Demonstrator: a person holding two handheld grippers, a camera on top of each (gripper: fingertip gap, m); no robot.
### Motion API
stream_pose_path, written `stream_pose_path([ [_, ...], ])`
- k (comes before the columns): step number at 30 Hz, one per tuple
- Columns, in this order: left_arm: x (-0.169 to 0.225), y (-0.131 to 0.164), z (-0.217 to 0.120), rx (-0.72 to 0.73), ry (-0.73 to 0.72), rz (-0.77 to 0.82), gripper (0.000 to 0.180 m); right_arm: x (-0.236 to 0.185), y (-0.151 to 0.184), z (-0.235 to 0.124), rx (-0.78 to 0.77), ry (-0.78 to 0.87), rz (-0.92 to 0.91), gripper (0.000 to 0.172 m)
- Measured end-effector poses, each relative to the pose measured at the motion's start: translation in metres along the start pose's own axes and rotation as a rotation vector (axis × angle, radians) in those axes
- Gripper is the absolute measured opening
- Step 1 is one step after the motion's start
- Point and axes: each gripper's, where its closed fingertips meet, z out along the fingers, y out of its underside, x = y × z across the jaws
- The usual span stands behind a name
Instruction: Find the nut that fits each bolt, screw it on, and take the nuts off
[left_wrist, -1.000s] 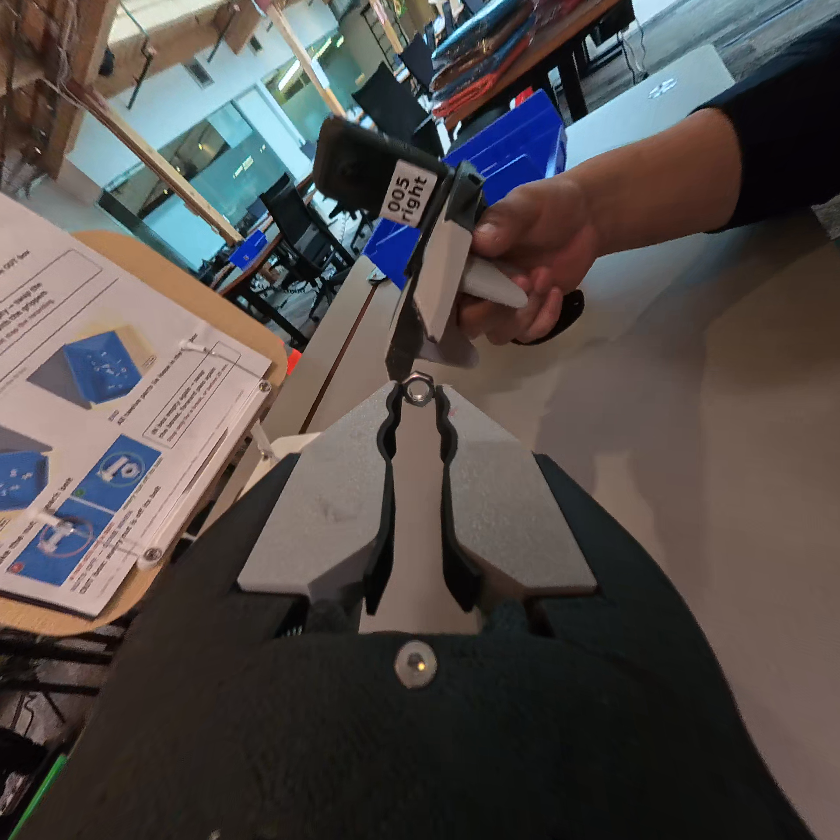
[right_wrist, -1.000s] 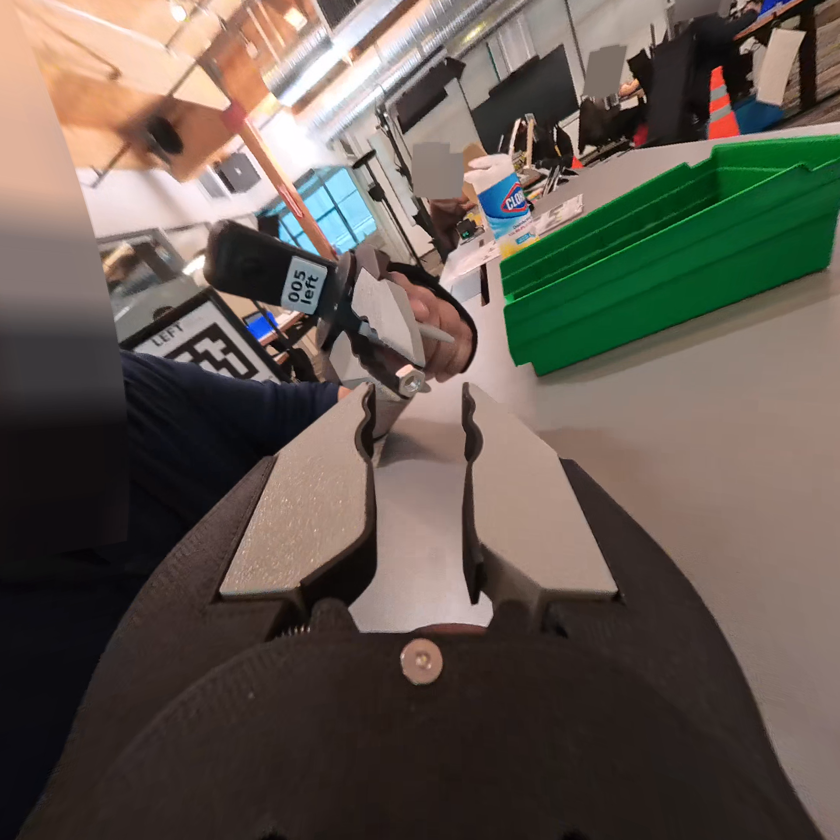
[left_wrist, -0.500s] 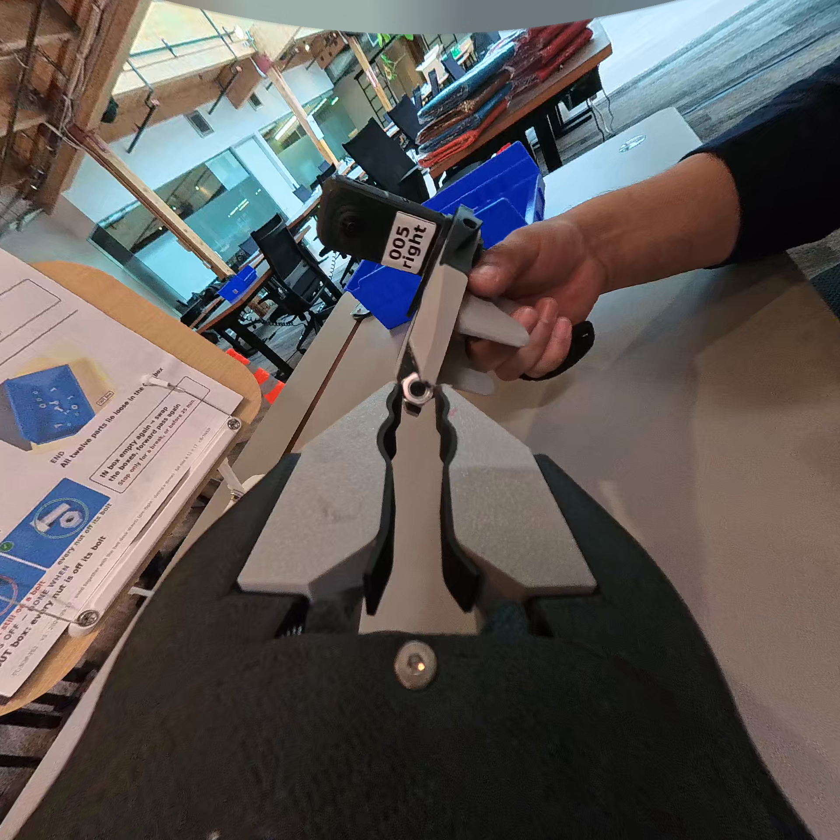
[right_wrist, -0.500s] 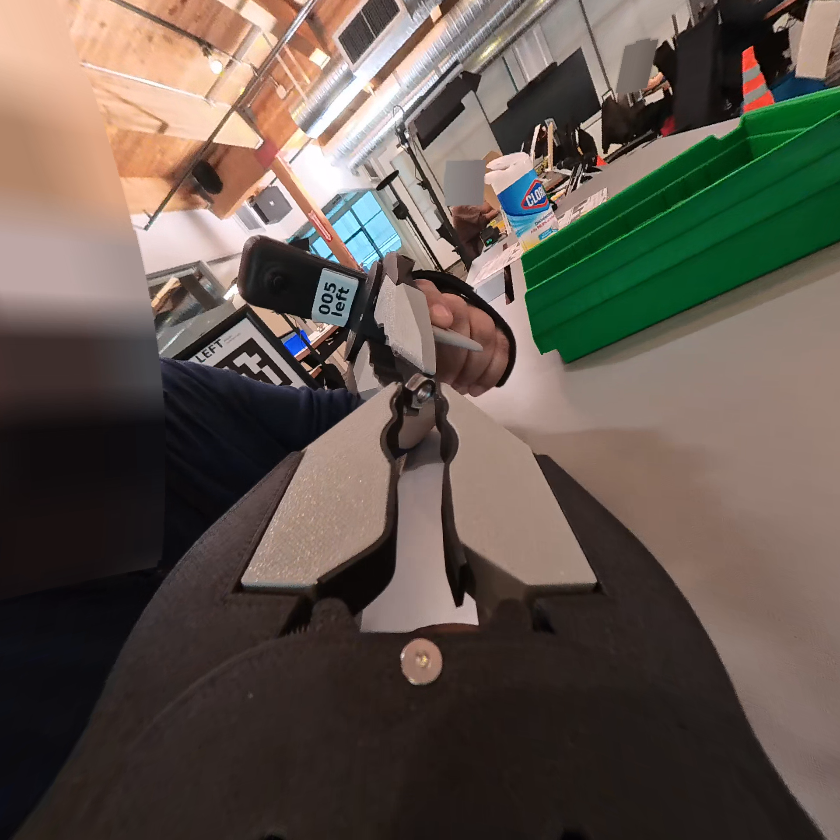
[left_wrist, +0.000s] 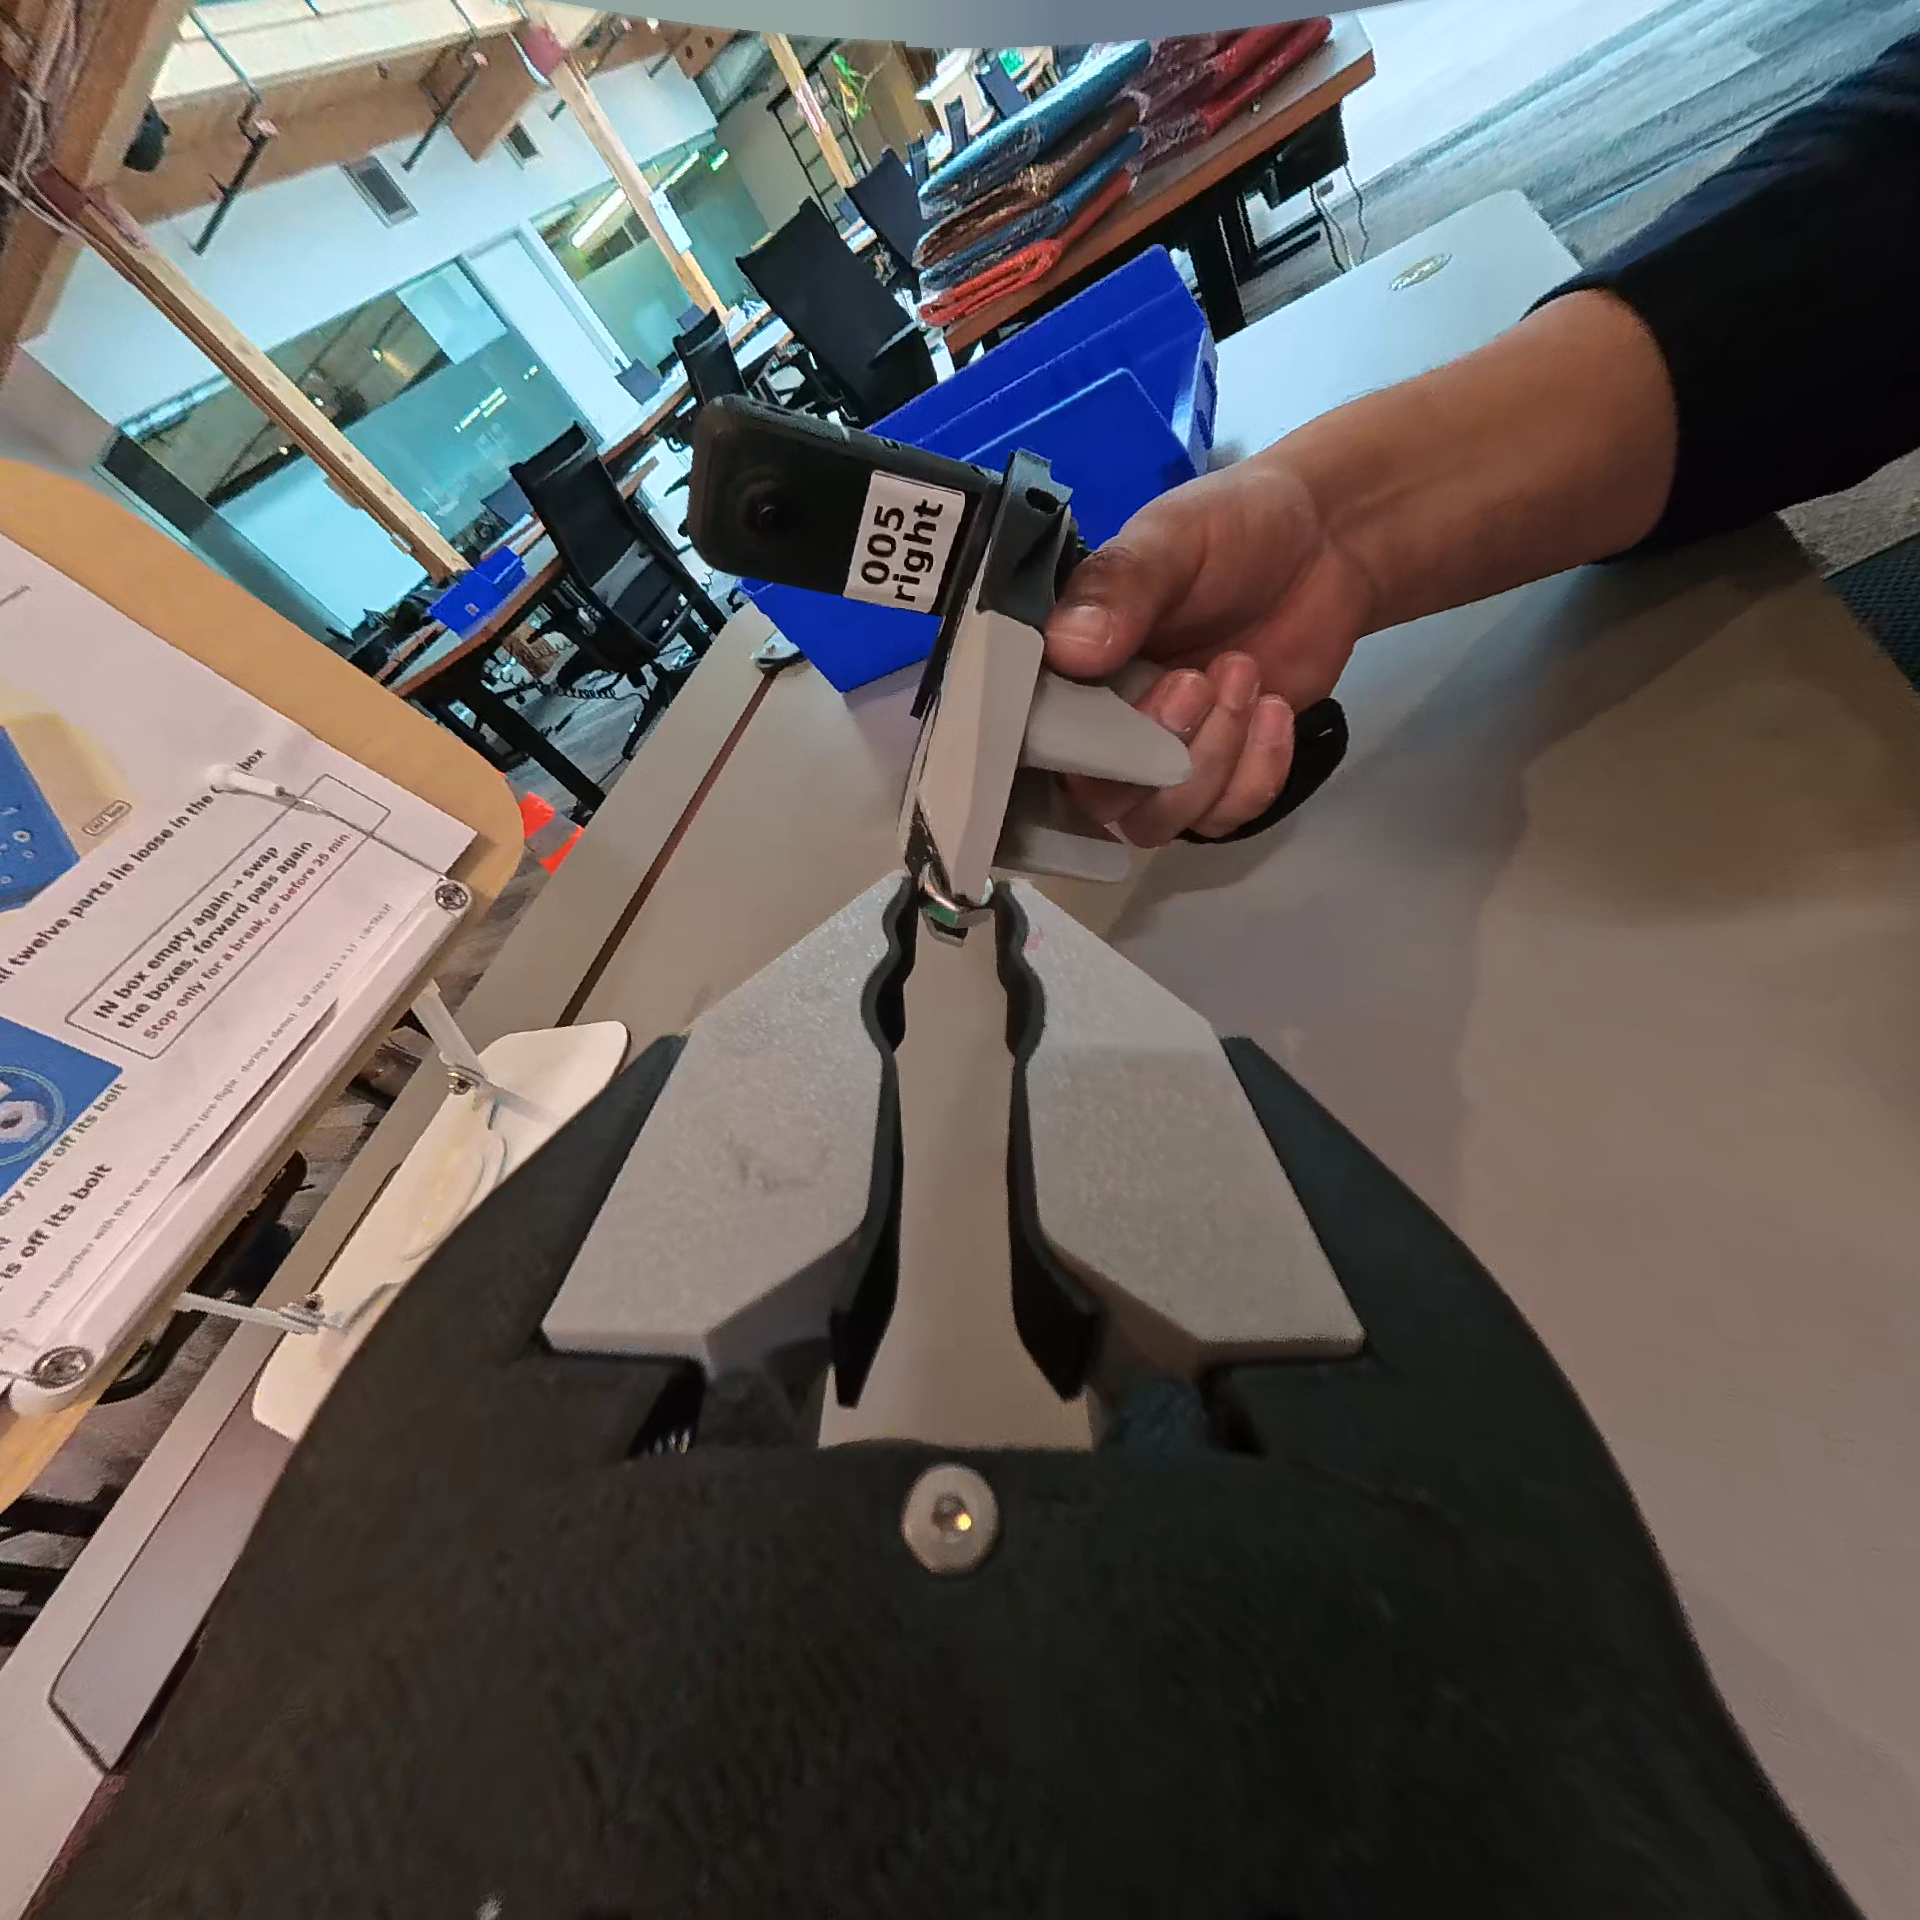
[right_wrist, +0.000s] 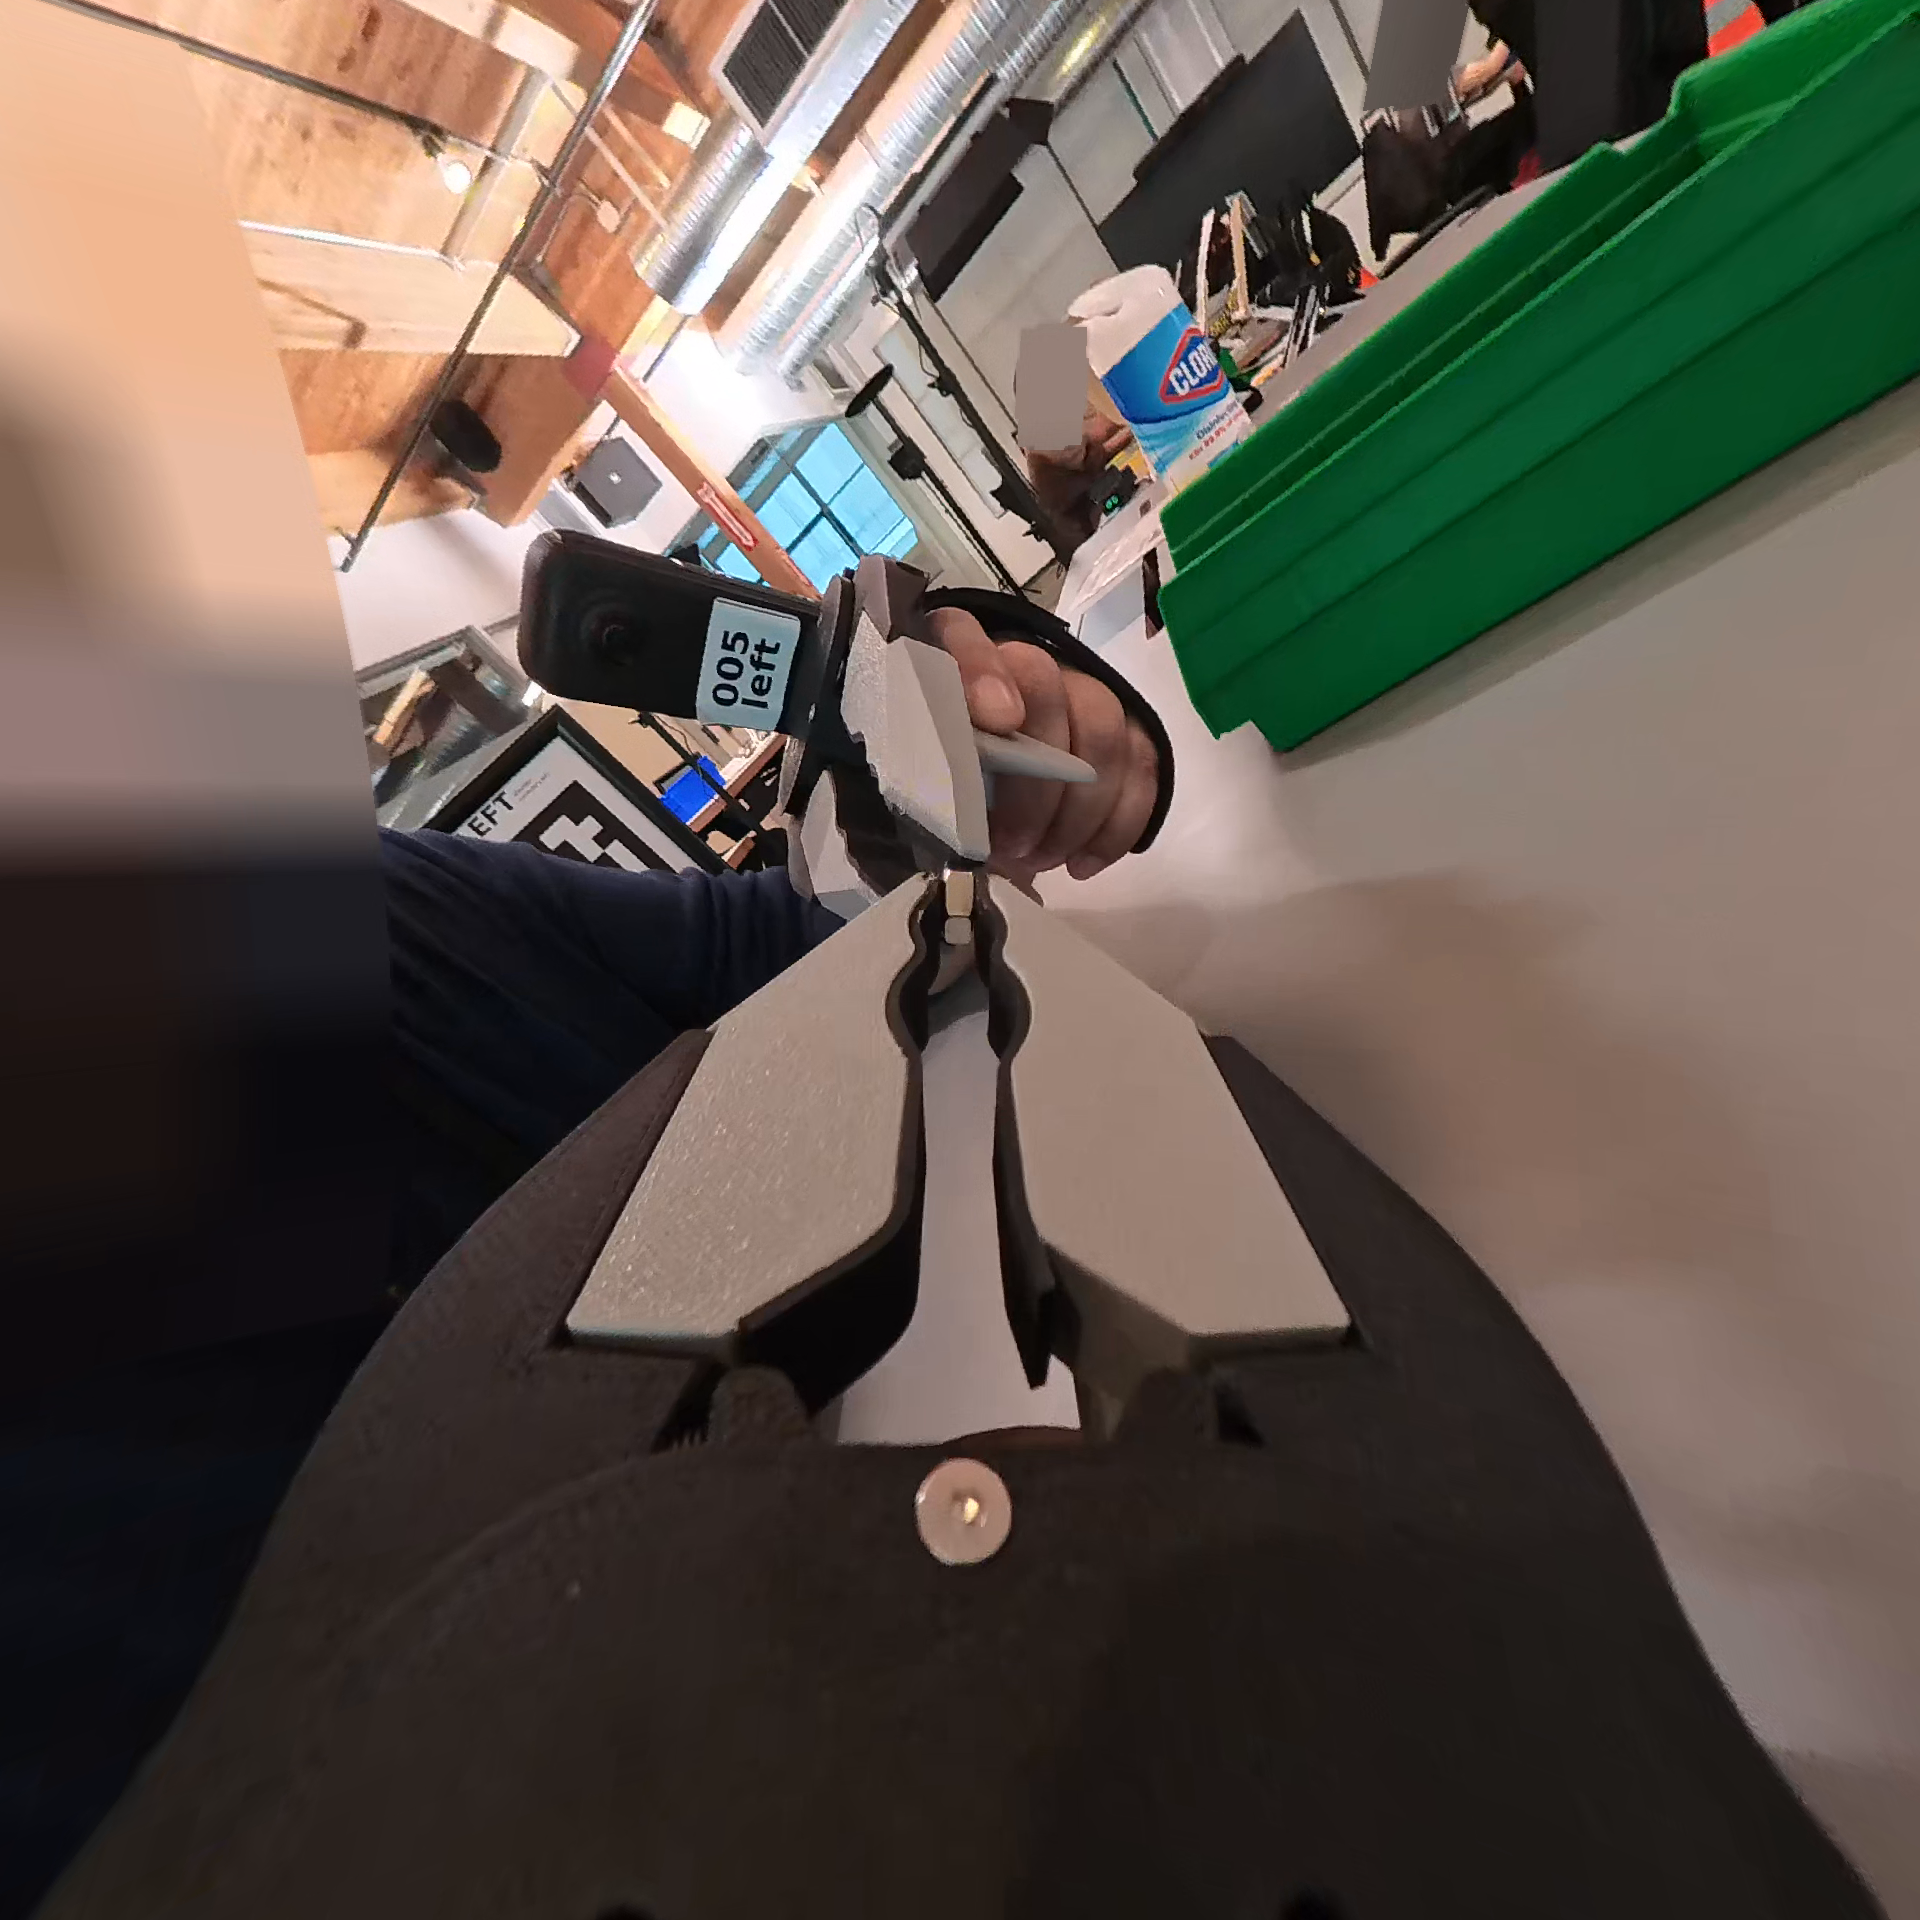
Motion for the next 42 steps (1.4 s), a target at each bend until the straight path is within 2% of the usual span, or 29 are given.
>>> stream_pose_path([
  [1,0.0,0.001,0.001,-0.003,0.001,-0.001,0.013,0.001,0.001,0.0,-0.001,0.0,0.006,0.003],
  [6,-0.001,0.006,-0.002,-0.021,0.014,-0.025,0.017,0.004,0.001,-0.005,-0.02,0.029,-0.011,0.003],
  [9,-0.003,0.012,-0.009,-0.051,0.042,-0.066,0.017,0.011,0.003,-0.016,-0.096,0.14,-0.095,0.003],
  [11,0.008,0.03,-0.013,-0.152,0.157,-0.159,0.016,0.024,0.011,-0.03,-0.24,0.288,-0.207,0.003],
  [13,0.021,0.054,-0.015,-0.286,0.26,-0.274,0.019,0.047,0.021,-0.052,-0.439,0.502,-0.34,0.002],
  [16,0.036,0.088,-0.014,-0.485,0.325,-0.347,0.025,0.076,0.041,-0.087,-0.791,0.764,-0.529,0.003],
  [18,0.045,0.103,-0.012,-0.583,0.347,-0.351,0.029,0.085,0.06,-0.099,-0.994,0.829,-0.606,0.003],
  [22,0.056,0.119,-0.006,-0.704,0.367,-0.346,0.026,0.092,0.087,-0.099,-1.116,0.824,-0.636,0.007],
  [25,0.059,0.119,0.003,-0.701,0.377,-0.376,0.006,0.092,0.083,-0.099,-1.052,0.832,-0.626,0.023],
  [31,0.061,0.114,0.014,-0.625,0.379,-0.387,0.006,0.087,0.088,-0.102,-0.933,0.783,-0.584,0.021],
  [34,0.053,0.11,0.016,-0.548,0.336,-0.372,0.005,0.079,0.074,-0.106,-0.828,0.807,-0.594,0.025],
  [37,0.028,0.077,0.022,-0.334,0.228,-0.305,0.006,0.05,0.044,-0.082,-0.568,0.731,-0.583,0.021],
  [39,0.015,0.043,0.021,-0.135,0.176,-0.292,0.006,0.029,0.029,-0.061,-0.401,0.617,-0.522,0.009],
  [42,0.004,0.002,0.007,0.119,0.125,-0.26,0.006,0.006,0.018,-0.043,-0.246,0.448,-0.43,0.019],
])
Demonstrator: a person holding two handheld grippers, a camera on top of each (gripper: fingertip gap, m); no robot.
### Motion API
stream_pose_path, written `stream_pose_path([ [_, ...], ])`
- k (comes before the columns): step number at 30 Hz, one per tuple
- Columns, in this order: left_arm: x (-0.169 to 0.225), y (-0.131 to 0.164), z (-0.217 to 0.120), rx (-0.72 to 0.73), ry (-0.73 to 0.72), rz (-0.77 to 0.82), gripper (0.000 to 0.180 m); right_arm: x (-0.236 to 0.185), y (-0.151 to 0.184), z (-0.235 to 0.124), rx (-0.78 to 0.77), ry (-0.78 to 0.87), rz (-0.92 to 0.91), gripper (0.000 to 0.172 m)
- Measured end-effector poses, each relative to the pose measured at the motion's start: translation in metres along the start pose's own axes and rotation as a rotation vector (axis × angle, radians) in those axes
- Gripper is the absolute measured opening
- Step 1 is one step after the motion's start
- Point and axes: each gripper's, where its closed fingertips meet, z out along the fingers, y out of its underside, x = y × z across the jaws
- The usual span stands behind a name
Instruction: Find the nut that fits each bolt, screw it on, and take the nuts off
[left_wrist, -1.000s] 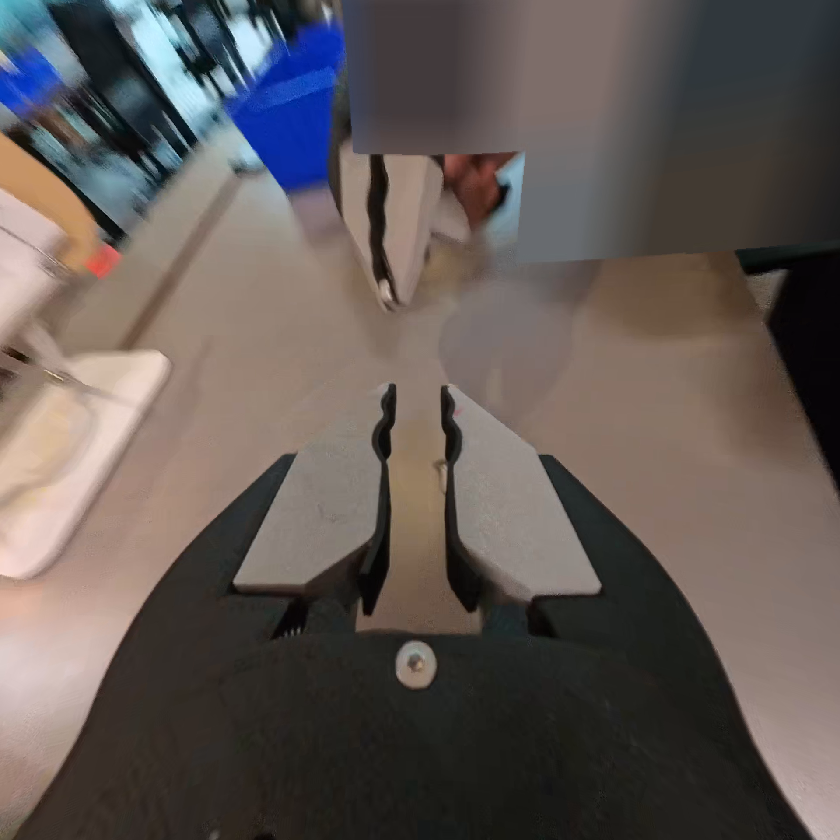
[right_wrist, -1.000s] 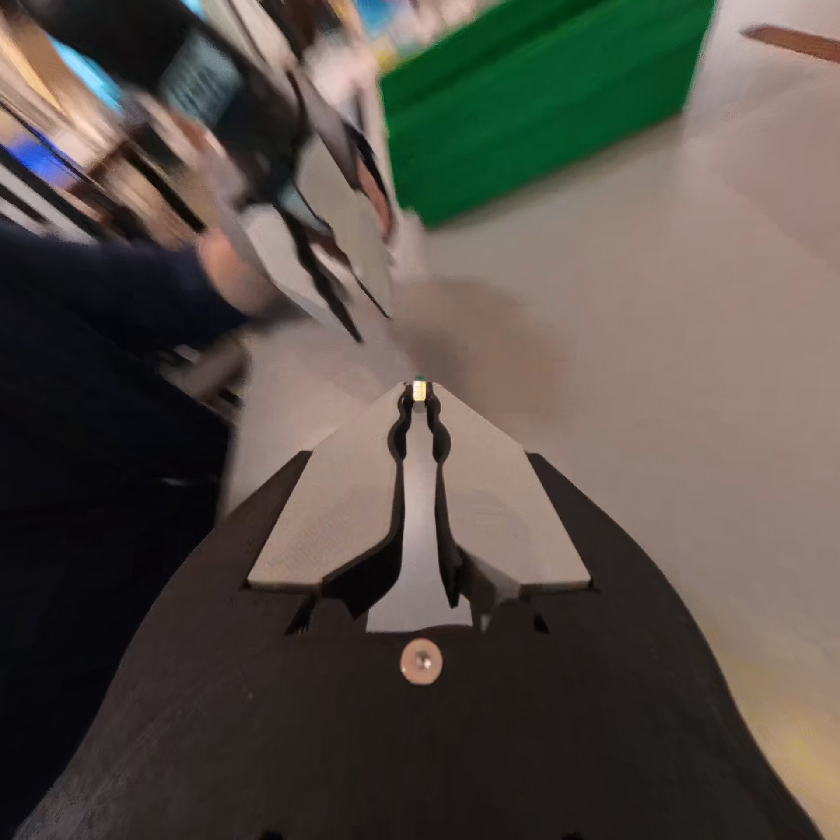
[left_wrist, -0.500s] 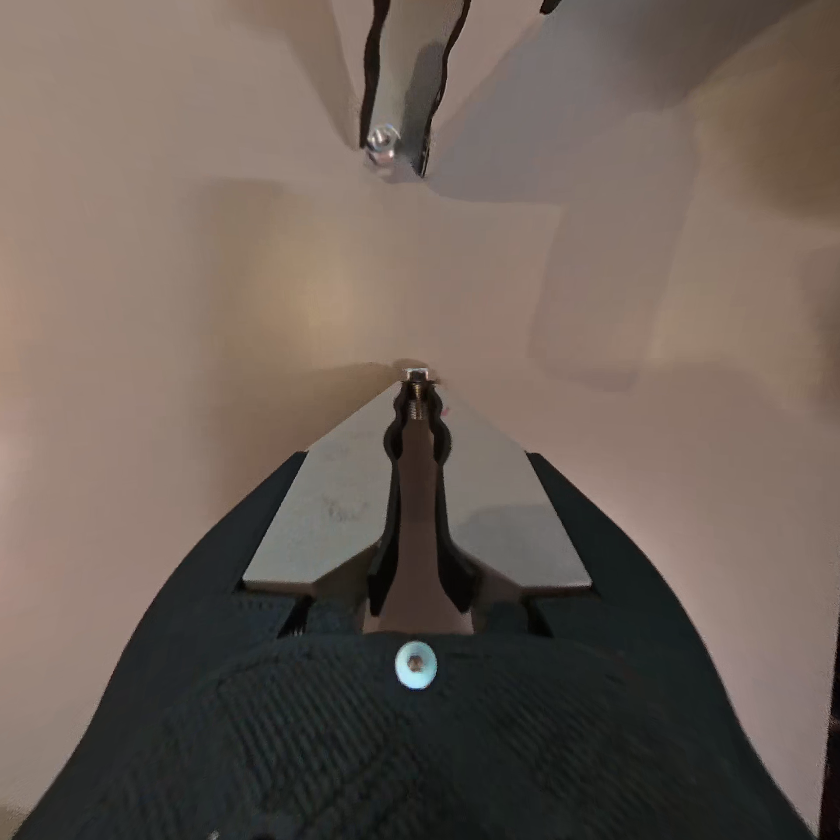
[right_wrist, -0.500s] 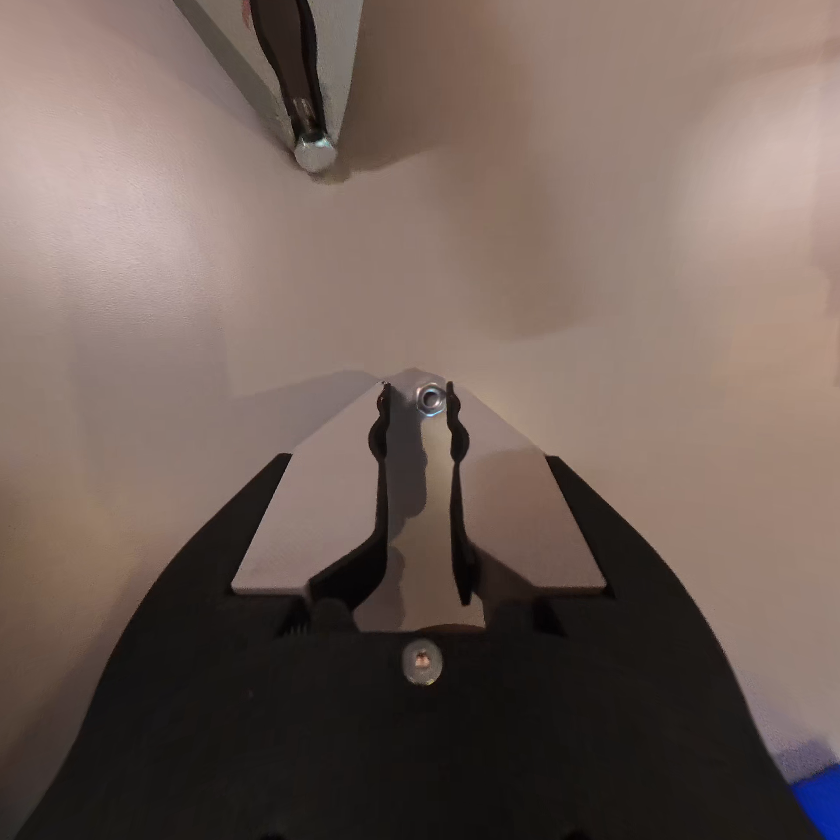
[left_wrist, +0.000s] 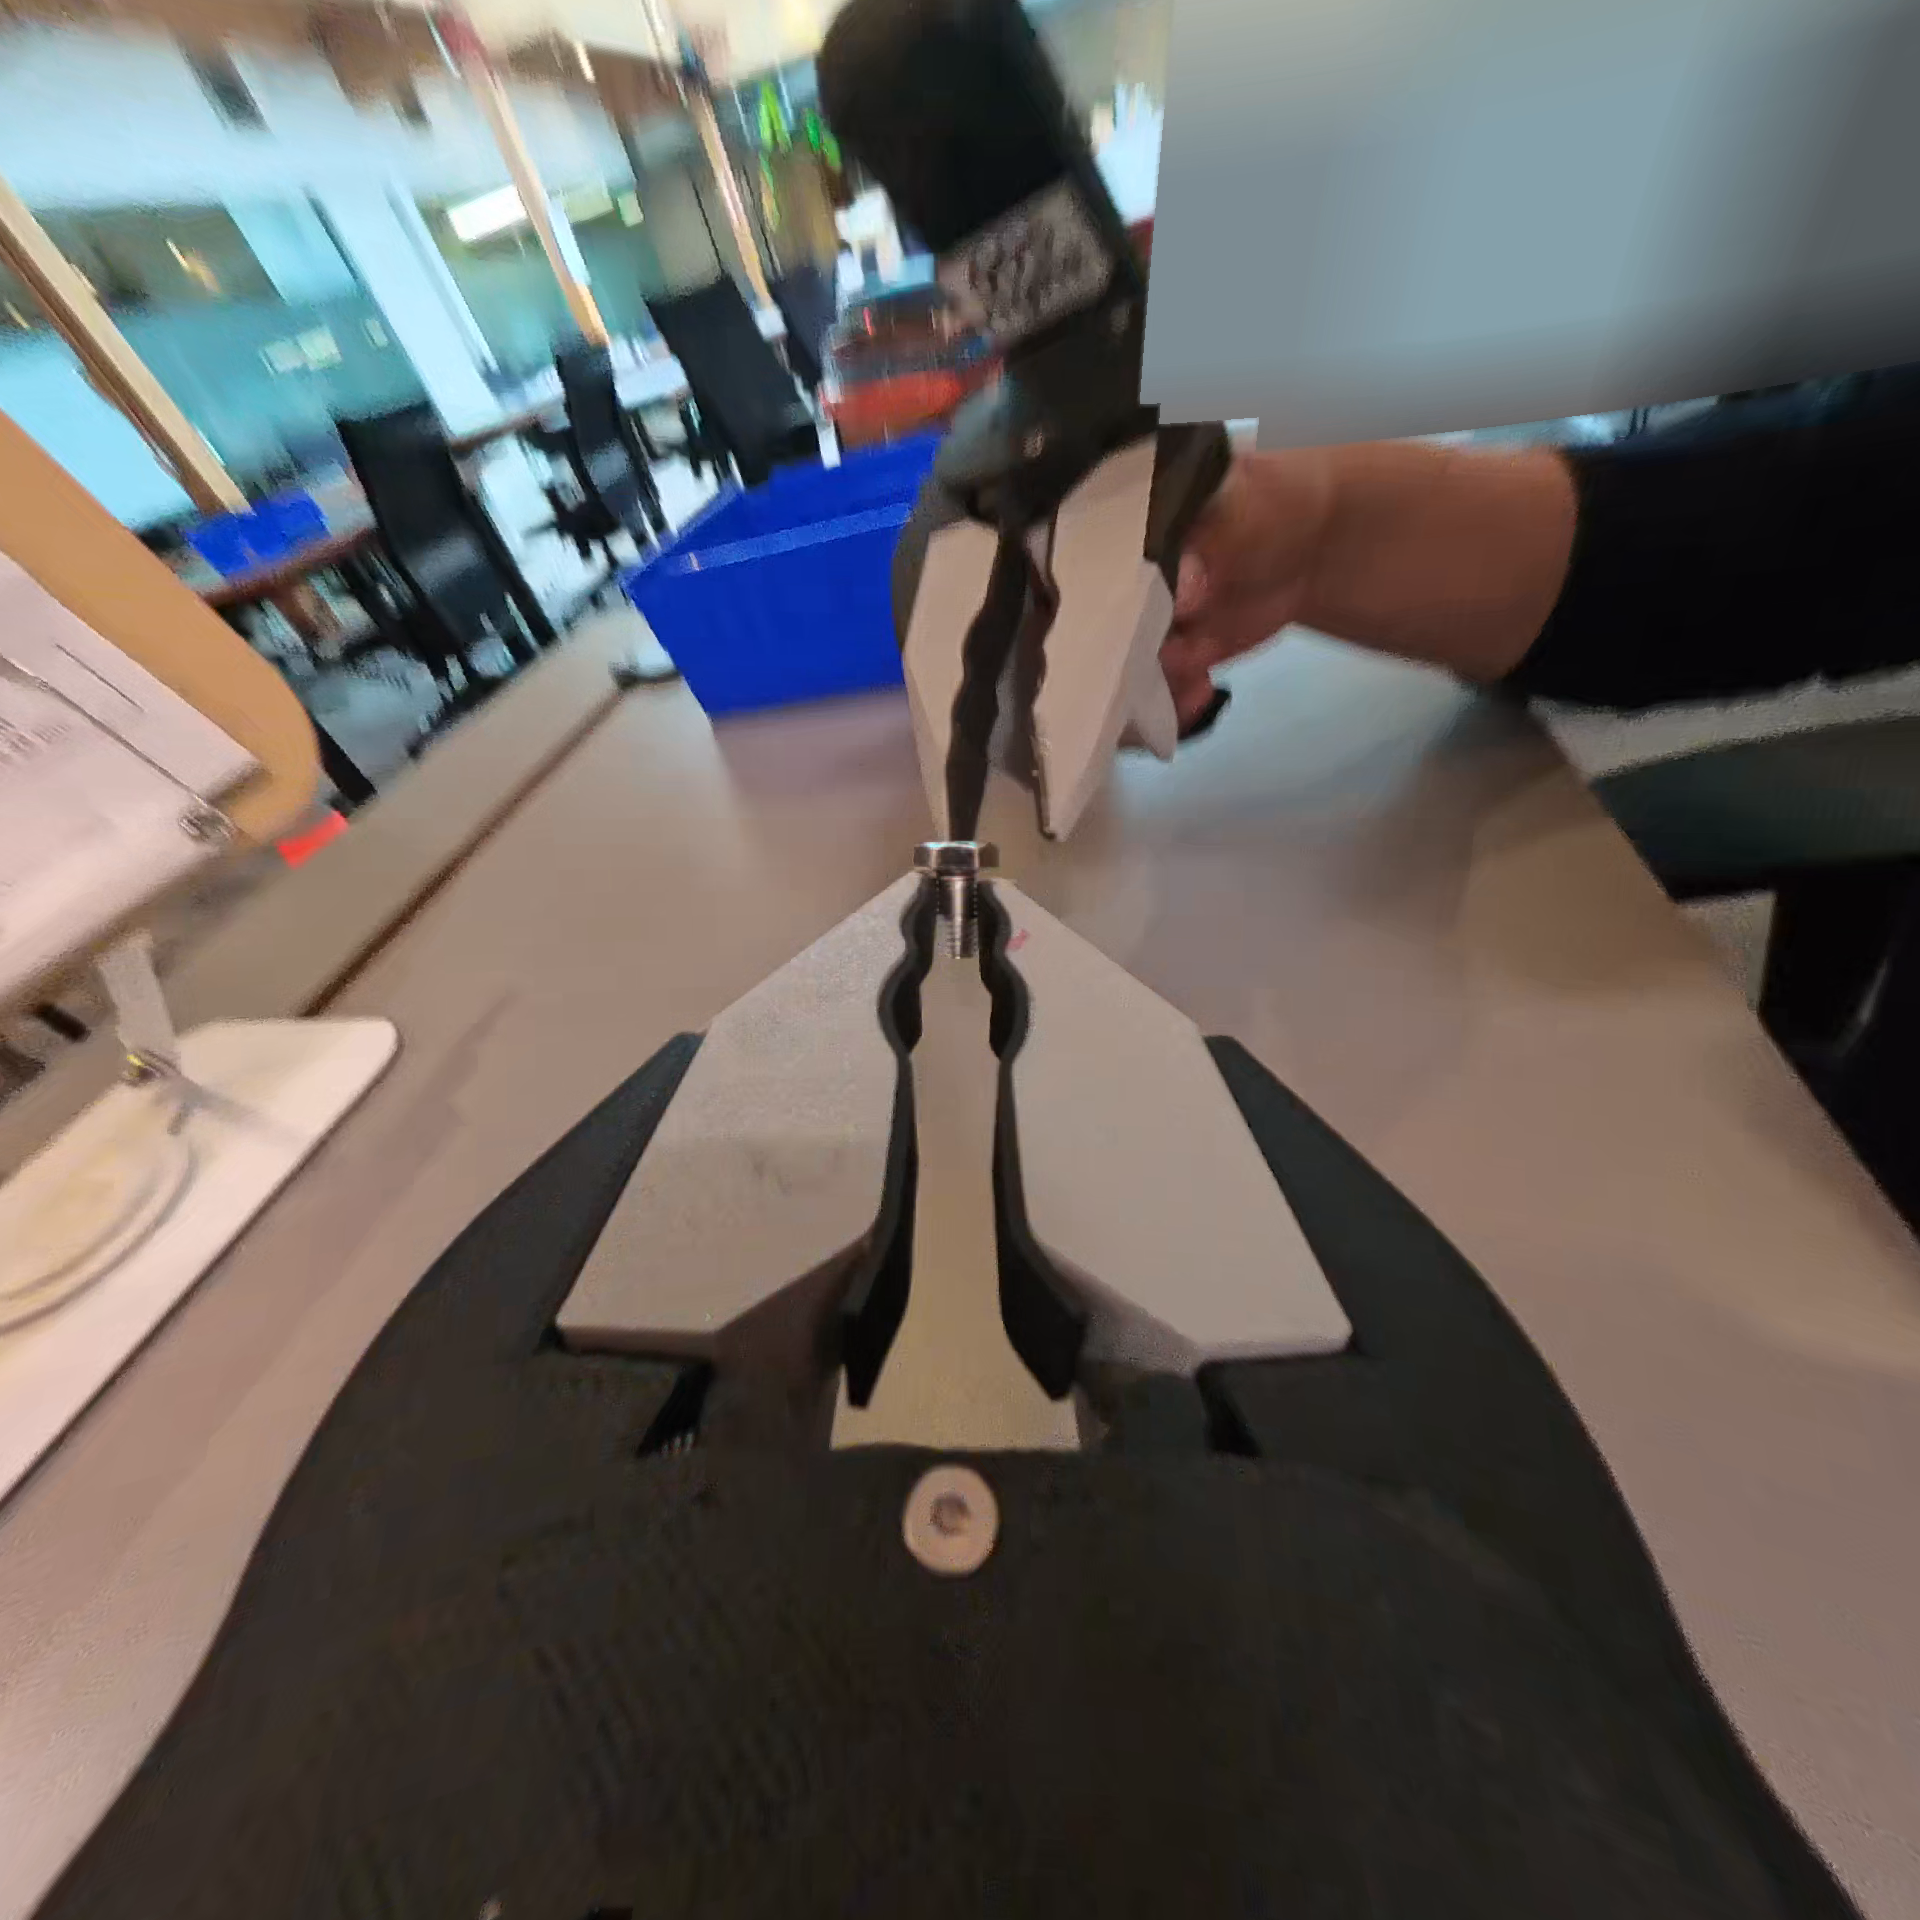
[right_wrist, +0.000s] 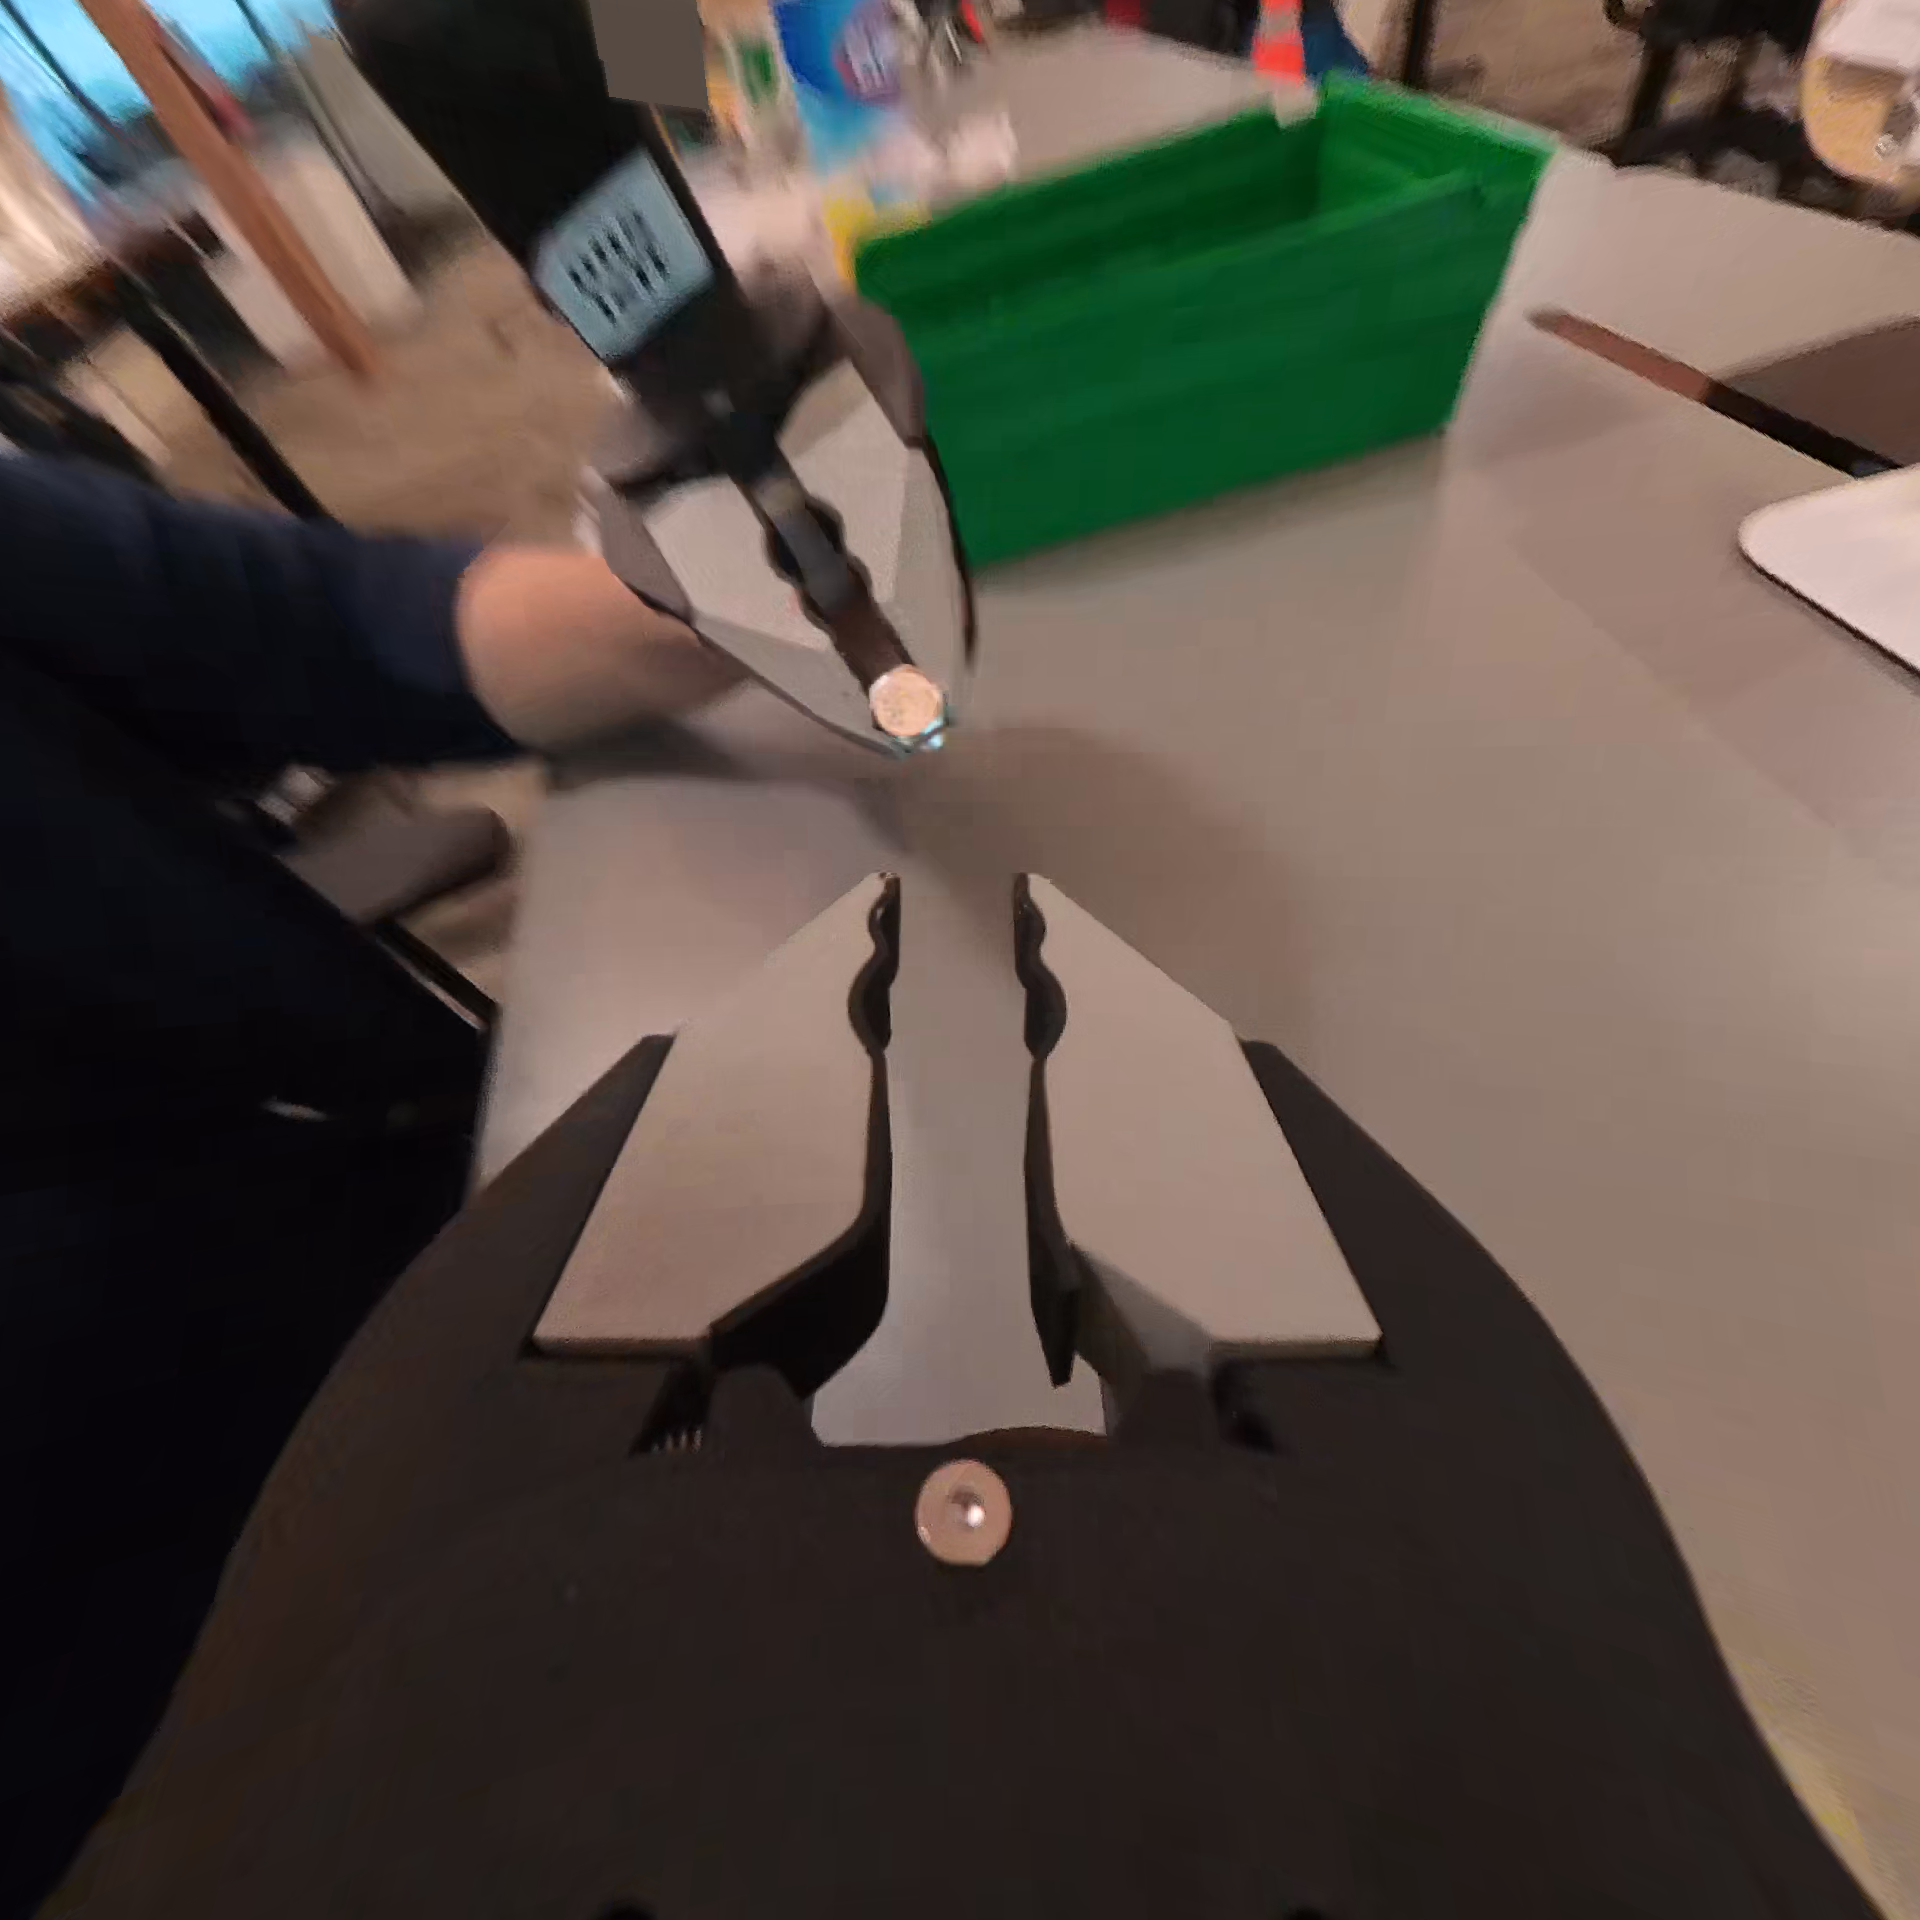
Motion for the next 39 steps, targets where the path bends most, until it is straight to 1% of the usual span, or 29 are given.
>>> stream_pose_path([
  [3,-0.006,-0.007,-0.007,0.041,-0.036,0.0,0.006,-0.02,-0.028,-0.003,0.185,-0.151,0.087,0.025],
  [5,-0.007,-0.002,-0.006,0.005,-0.054,0.016,0.006,-0.021,-0.038,0.0,0.227,-0.127,0.072,0.024],
  [8,-0.003,-0.002,-0.002,-0.012,-0.063,0.054,0.006,-0.014,-0.034,0.016,0.163,-0.018,0.022,0.022],
  [11,-0.003,-0.001,0.001,-0.039,-0.096,0.09,0.006,-0.009,-0.028,0.028,0.112,0.017,0.044,0.024],
  [13,-0.006,0.001,-0.001,-0.057,-0.124,0.112,0.006,-0.007,-0.028,0.031,0.116,0.022,0.055,0.023],
  [17,-0.007,0.0,-0.003,-0.039,-0.113,0.078,0.006,-0.007,-0.03,0.031,0.11,0.021,0.065,0.021],
  [23,-0.006,-0.001,-0.006,-0.07,-0.136,0.14,0.006,-0.009,-0.031,0.032,0.112,-0.015,0.081,0.021],
  [28,-0.006,0.001,-0.006,-0.075,-0.131,0.14,0.006,-0.005,-0.036,0.024,0.16,-0.008,0.091,0.008],
  [30,-0.007,0.003,-0.005,-0.087,-0.144,0.146,0.006,-0.003,-0.035,0.025,0.157,0.006,0.092,0.009],
  [33,-0.008,0.006,-0.002,-0.11,-0.166,0.166,0.006,-0.004,-0.031,0.029,0.131,-0.001,0.118,0.023],
  [34,-0.008,0.007,-0.002,-0.12,-0.176,0.178,0.006,-0.002,-0.03,0.029,0.128,0.009,0.119,0.02],
  [35,-0.009,0.008,-0.002,-0.128,-0.188,0.189,0.006,0.001,-0.029,0.029,0.13,0.033,0.109,0.013],
  [39,-0.013,0.008,-0.001,-0.134,-0.219,0.189,0.005,0.004,-0.03,0.029,0.136,0.062,0.114,0.013],
])
